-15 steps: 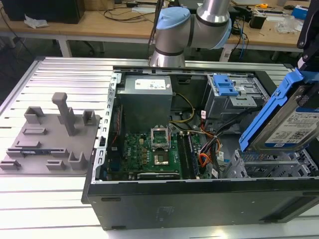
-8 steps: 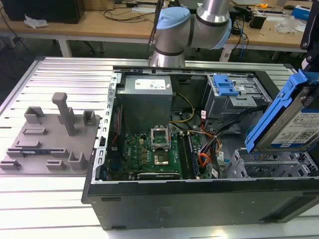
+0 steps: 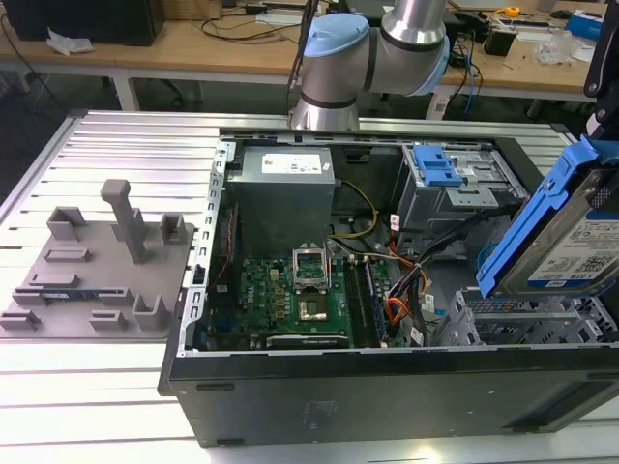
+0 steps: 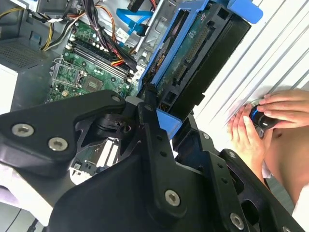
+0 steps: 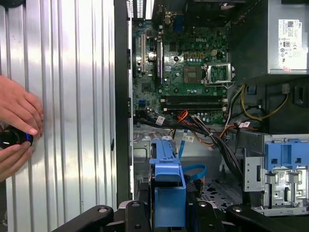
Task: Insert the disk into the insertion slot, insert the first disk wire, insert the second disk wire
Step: 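Insert the disk into the insertion slot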
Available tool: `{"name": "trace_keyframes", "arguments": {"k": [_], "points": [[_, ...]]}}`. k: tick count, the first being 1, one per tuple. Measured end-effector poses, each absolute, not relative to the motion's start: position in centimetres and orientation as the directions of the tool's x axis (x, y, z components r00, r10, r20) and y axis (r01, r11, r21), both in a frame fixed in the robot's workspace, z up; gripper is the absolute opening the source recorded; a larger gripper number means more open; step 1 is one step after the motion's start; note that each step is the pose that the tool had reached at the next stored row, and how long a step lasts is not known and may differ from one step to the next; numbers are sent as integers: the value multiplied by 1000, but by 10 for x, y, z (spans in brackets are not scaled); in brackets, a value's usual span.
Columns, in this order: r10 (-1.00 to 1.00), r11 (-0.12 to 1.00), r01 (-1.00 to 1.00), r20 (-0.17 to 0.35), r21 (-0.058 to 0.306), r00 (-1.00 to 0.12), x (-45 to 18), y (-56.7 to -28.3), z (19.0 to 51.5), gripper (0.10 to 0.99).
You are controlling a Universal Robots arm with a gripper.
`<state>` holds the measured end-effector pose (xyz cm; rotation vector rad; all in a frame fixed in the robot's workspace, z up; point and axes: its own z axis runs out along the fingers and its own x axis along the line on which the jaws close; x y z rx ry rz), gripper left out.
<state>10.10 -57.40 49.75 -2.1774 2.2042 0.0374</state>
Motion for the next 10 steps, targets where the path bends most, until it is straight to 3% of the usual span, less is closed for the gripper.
{"name": "trace_keyframes", "arguments": {"k": [10], "points": [[-999, 12, -1000, -48, -13, -12, 105, -555, 497, 365]]}}
